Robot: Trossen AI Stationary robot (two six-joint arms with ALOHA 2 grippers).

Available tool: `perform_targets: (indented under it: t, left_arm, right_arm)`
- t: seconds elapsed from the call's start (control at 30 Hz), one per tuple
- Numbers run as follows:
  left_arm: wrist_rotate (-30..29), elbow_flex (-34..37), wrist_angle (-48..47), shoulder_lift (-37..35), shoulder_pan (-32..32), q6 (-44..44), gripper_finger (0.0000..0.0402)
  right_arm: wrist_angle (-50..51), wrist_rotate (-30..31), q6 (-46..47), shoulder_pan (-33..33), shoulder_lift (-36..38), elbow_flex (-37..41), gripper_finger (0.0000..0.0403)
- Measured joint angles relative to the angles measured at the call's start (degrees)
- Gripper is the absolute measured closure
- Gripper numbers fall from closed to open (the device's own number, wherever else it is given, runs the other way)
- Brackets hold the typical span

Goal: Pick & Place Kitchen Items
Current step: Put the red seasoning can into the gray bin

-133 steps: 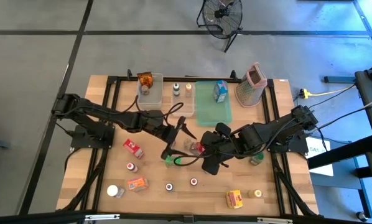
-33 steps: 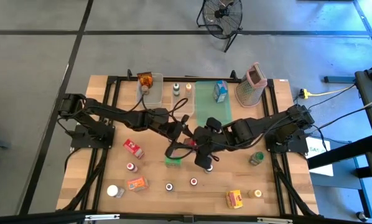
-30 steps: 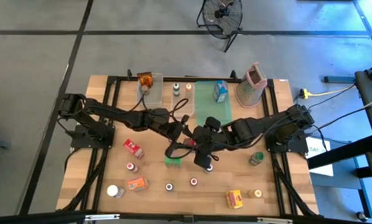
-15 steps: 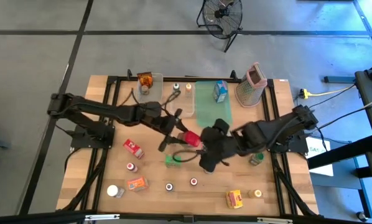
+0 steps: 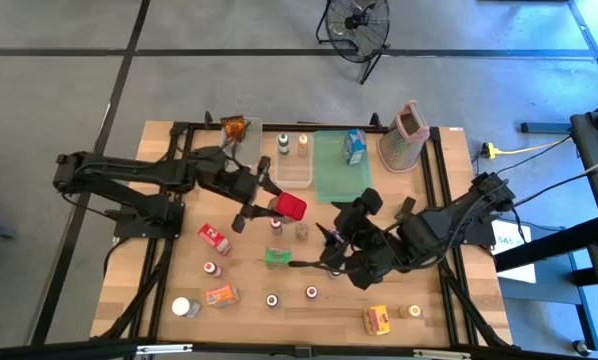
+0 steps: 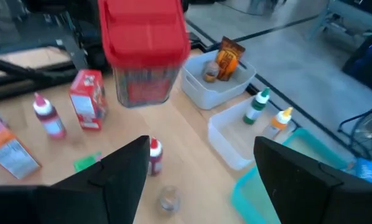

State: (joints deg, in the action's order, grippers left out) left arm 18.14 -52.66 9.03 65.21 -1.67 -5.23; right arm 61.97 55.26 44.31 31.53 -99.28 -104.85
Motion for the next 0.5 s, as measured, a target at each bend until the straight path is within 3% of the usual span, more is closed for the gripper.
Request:
perform_targets:
  t: [0.27,0.5]
  left_arm:
    - [-0.52,0.0,1.11,-3.73,0.07,0.25,0.0218]
    - [-0.65,0.0,4.47,-3.67,0.05,1.54,0.0218]
  right_arm:
    - [-6.76,-0.34,-4.63,-2.19,-0.01,0.69,0.0112]
    - [-17.91,-1.39,-16.88,-3.44,0.0,0.69,0.0112]
